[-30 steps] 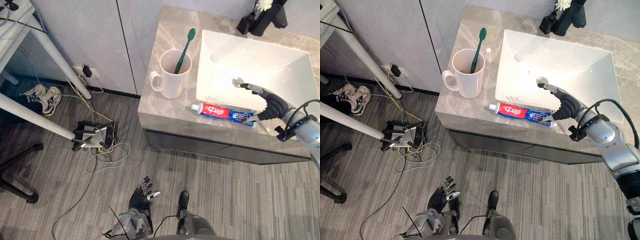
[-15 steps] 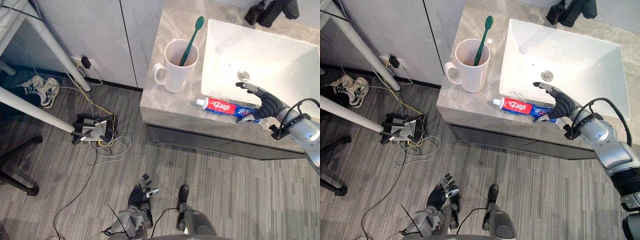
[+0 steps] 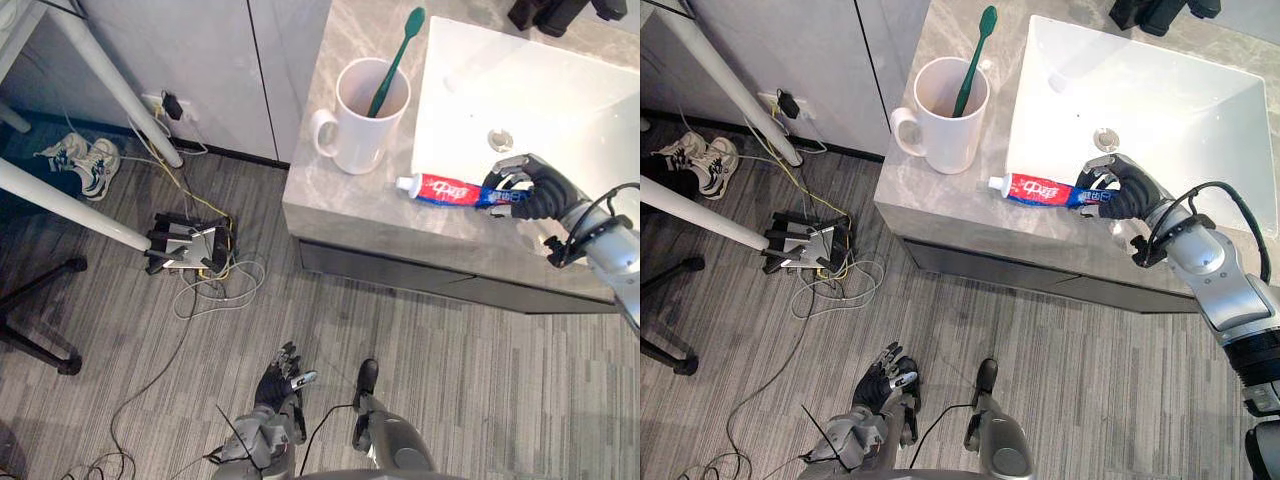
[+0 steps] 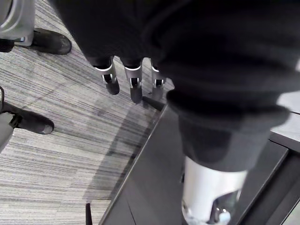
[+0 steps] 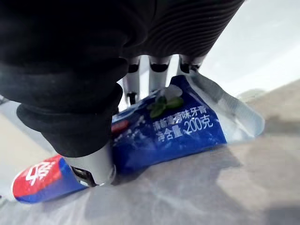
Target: Organize washtable
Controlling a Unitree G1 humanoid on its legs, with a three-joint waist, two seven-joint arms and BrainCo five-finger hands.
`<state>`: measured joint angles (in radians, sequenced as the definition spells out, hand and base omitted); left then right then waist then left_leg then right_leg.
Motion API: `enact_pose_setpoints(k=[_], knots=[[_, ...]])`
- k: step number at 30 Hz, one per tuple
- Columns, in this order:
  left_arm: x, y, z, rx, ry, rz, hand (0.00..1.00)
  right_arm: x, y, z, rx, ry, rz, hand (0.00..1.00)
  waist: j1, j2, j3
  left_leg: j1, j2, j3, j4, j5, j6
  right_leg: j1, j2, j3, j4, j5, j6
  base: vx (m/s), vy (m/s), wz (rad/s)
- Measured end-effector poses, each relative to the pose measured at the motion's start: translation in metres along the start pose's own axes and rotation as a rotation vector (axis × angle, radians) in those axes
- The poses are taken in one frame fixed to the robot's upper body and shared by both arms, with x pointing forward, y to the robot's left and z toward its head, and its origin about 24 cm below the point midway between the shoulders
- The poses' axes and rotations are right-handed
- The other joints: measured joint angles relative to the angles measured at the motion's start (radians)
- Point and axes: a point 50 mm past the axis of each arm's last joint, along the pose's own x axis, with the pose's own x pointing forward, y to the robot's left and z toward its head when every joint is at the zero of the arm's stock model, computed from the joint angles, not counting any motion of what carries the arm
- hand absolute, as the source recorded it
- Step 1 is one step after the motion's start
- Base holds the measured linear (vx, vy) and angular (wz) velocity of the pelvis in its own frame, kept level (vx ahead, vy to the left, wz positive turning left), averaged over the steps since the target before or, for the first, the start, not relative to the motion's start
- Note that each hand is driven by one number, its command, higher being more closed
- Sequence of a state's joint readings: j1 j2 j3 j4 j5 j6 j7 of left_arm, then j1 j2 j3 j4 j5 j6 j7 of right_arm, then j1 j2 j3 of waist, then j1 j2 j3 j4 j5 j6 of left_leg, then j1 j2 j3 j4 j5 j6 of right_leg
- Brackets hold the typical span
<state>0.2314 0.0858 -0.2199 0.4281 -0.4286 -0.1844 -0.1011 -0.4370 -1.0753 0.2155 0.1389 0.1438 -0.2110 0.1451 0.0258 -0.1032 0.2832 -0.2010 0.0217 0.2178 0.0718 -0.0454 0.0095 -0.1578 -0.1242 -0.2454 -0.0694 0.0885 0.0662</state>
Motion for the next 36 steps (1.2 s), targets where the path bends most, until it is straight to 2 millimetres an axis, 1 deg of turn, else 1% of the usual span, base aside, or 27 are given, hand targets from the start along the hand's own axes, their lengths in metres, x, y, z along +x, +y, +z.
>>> enact_pose_setpoints(k=[2,5,7,8,9,11,12,13,14,15,17,18,19,20,22,23,24,25,26,28,30,31,32,34,35,36], knots=[[0.001,0.003,0.008,-0.002,-0.033,0.010,0.00,0.000,0.000,0.000,-0.004,0.004,0.006,1.00,0.000,0.000,0.000,0.010,-0.001,0.000,0.000,-0.001,0.001,0.010,-0.002,0.000,0.000,0.000,0.000,0.00,0.000,0.00],[0.001,0.005,0.023,-0.010,-0.097,0.008,0.00,0.000,-0.001,-0.001,-0.018,0.013,0.021,1.00,0.007,0.000,0.000,0.021,-0.002,0.000,-0.001,-0.002,0.002,0.021,-0.002,0.000,0.000,0.000,0.000,0.00,0.000,0.00],[0.000,0.006,0.046,-0.028,-0.195,0.006,0.00,-0.001,0.000,-0.001,-0.029,0.015,0.045,1.00,0.009,0.001,-0.001,0.033,-0.002,-0.001,-0.001,-0.002,0.002,0.032,-0.003,0.000,0.000,0.000,0.000,-0.04,0.016,0.01],[-0.001,0.006,0.052,-0.032,-0.221,0.005,0.00,0.000,-0.001,-0.001,-0.030,0.013,0.046,1.00,0.009,0.001,-0.001,0.034,-0.003,-0.001,-0.001,-0.002,0.002,0.033,-0.003,0.000,0.001,0.000,0.000,-0.06,0.022,-0.01],[-0.003,0.009,0.067,-0.041,-0.284,0.001,0.00,0.001,-0.003,0.001,-0.032,0.006,0.040,1.00,0.007,0.003,-0.002,0.035,-0.004,-0.001,-0.001,-0.001,0.002,0.033,-0.004,0.000,0.001,0.000,0.000,-0.06,0.018,-0.04],[-0.008,0.010,0.089,-0.047,-0.367,-0.025,0.00,0.005,-0.007,0.005,-0.026,-0.013,0.020,1.00,0.003,0.005,-0.003,0.043,-0.004,0.003,-0.001,-0.001,0.002,0.038,-0.005,0.001,0.001,0.001,0.000,-0.06,0.015,-0.04],[-0.012,0.011,0.102,-0.050,-0.420,-0.042,0.00,0.006,-0.010,0.007,-0.006,-0.027,-0.010,1.00,-0.004,0.009,-0.005,0.057,-0.004,0.002,-0.004,-0.001,0.002,0.053,-0.004,-0.001,0.000,0.001,0.000,-0.04,0.010,-0.02],[-0.016,0.011,0.111,-0.063,-0.460,-0.056,0.00,0.006,-0.014,0.008,0.010,-0.035,-0.038,1.00,-0.007,0.016,-0.011,0.069,-0.004,0.003,-0.007,-0.001,0.002,0.063,-0.002,-0.001,0.000,0.001,0.000,-0.04,0.011,0.00],[-0.021,0.010,0.123,-0.077,-0.511,-0.071,0.00,0.005,-0.021,0.010,0.025,-0.046,-0.074,1.00,-0.009,0.028,-0.031,0.076,-0.006,0.003,-0.016,-0.001,0.002,0.066,0.000,-0.001,0.000,0.001,0.000,-0.02,0.009,-0.03],[-0.023,0.009,0.128,-0.079,-0.538,-0.076,0.00,0.005,-0.024,0.012,0.032,-0.057,-0.100,1.00,-0.010,0.034,-0.044,0.078,-0.008,0.003,-0.022,0.000,0.003,0.066,0.000,-0.001,-0.001,0.001,0.000,-0.01,0.016,-0.04],[-0.033,0.005,0.149,-0.108,-0.634,-0.107,0.00,0.003,-0.037,0.023,0.083,-0.127,-0.219,1.00,-0.011,0.063,-0.082,0.090,-0.009,0.007,-0.030,0.000,0.004,0.072,0.000,0.000,-0.003,0.001,0.000,0.02,0.018,-0.04],[-0.035,0.003,0.153,-0.118,-0.653,-0.116,0.00,0.003,-0.039,0.027,0.093,-0.147,-0.242,1.00,-0.012,0.069,-0.087,0.097,-0.009,0.007,-0.031,0.000,0.004,0.079,0.001,-0.001,-0.006,0.001,0.000,0.00,0.000,0.00],[-0.039,-0.001,0.161,-0.151,-0.692,-0.141,0.00,0.002,-0.039,0.035,0.122,-0.195,-0.288,1.00,-0.013,0.081,-0.100,0.114,-0.009,0.007,-0.037,0.000,0.004,0.098,0.002,-0.002,-0.015,0.001,0.001,0.00,0.000,0.00],[-0.041,-0.003,0.164,-0.159,-0.704,-0.152,0.00,0.002,-0.037,0.039,0.134,-0.214,-0.299,1.00,-0.013,0.084,-0.108,0.118,-0.009,0.007,-0.039,0.000,0.004,0.104,0.002,-0.003,-0.022,0.001,0.001,0.00,0.000,0.00],[-0.046,-0.009,0.173,-0.185,-0.746,-0.181,0.00,0.004,-0.030,0.053,0.191,-0.291,-0.328,1.00,-0.013,0.090,-0.126,0.123,-0.005,0.006,-0.039,0.000,0.003,0.111,0.003,-0.003,-0.025,0.001,0.001,0.00,0.000,0.00],[-0.048,-0.014,0.176,-0.208,-0.755,-0.211,0.00,0.005,-0.024,0.059,0.221,-0.326,-0.332,1.00,-0.013,0.092,-0.133,0.128,-0.004,0.005,-0.039,0.001,0.002,0.117,0.003,-0.003,-0.027,0.000,0.001,-0.02,-0.016,0.03],[-0.049,-0.018,0.176,-0.220,-0.753,-0.233,0.00,0.006,-0.022,0.061,0.234,-0.339,-0.334,1.00,-0.012,0.095,-0.136,0.131,-0.004,0.003,-0.039,0.001,0.002,0.121,0.004,-0.004,-0.027,0.000,0.002,-0.03,-0.014,0.04],[-0.049,-0.028,0.177,-0.239,-0.736,-0.297,0.00,0.007,-0.017,0.067,0.263,-0.368,-0.338,1.00,-0.012,0.099,-0.146,0.133,-0.004,0.003,-0.041,0.002,0.001,0.123,0.003,-0.005,-0.027,-0.001,0.003,-0.04,-0.003,0.04],[-0.049,-0.039,0.175,-0.259,-0.701,-0.367,0.00,0.008,-0.012,0.070,0.297,-0.387,-0.348,1.00,-0.010,0.101,-0.156,0.136,-0.006,0.002,-0.042,0.002,0.001,0.127,0.002,-0.006,-0.027,-0.001,0.003,-0.04,0.003,0.04],[-0.050,-0.051,0.171,-0.306,-0.650,-0.447,0.00,0.011,-0.003,0.076,0.338,-0.409,-0.355,1.00,-0.012,0.101,-0.166,0.147,-0.007,0.001,-0.046,0.004,0.002,0.136,0.002,-0.008,-0.027,-0.002,0.005,-0.04,0.008,0.03],[-0.048,-0.065,0.163,-0.389,-0.555,-0.538,0.00,0.014,0.011,0.083,0.392,-0.437,-0.362,1.00,-0.012,0.100,-0.192,0.155,-0.010,0.001,-0.062,0.014,0.004,0.137,0.001,-0.009,-0.027,-0.003,0.005,-0.04,0.005,0.03],[-0.046,-0.075,0.159,-0.416,-0.502,-0.592,0.00,0.012,0.018,0.089,0.429,-0.459,-0.375,1.00,-0.012,0.099,-0.195,0.160,-0.013,-0.001,-0.070,0.021,0.003,0.139,0.001,-0.013,-0.027,-0.003,0.005,-0.04,0.000,0.07],[-0.046,-0.079,0.157,-0.426,-0.479,-0.614,0.00,0.012,0.022,0.092,0.451,-0.472,-0.378,1.00,-0.013,0.098,-0.195,0.161,-0.014,-0.003,-0.074,0.024,0.003,0.140,0.001,-0.015,-0.026,-0.003,0.005,-0.07,-0.003,0.07],[-0.045,-0.093,0.150,-0.455,-0.399,-0.689,0.00,0.010,0.040,0.105,0.521,-0.510,-0.359,1.00,-0.014,0.098,-0.195,0.163,-0.017,-0.006,-0.074,0.027,0.003,0.141,0.001,-0.017,-0.025,-0.003,0.005,-0.08,0.001,0.04],[-0.045,-0.102,0.148,-0.449,-0.370,-0.728,0.00,0.007,0.053,0.112,0.564,-0.527,-0.329,1.00,-0.015,0.098,-0.196,0.165,-0.018,-0.008,-0.075,0.028,0.004,0.144,0.000,-0.019,-0.024,-0.003,0.005,-0.04,0.007,0.04],[-0.045,-0.106,0.147,-0.451,-0.356,-0.747,0.00,0.006,0.060,0.116,0.586,-0.536,-0.309,1.00,-0.015,0.098,-0.196,0.166,-0.018,-0.009,-0.076,0.029,0.005,0.146,0.000,-0.020,-0.024,-0.003,0.005,-0.05,0.010,0.08]])
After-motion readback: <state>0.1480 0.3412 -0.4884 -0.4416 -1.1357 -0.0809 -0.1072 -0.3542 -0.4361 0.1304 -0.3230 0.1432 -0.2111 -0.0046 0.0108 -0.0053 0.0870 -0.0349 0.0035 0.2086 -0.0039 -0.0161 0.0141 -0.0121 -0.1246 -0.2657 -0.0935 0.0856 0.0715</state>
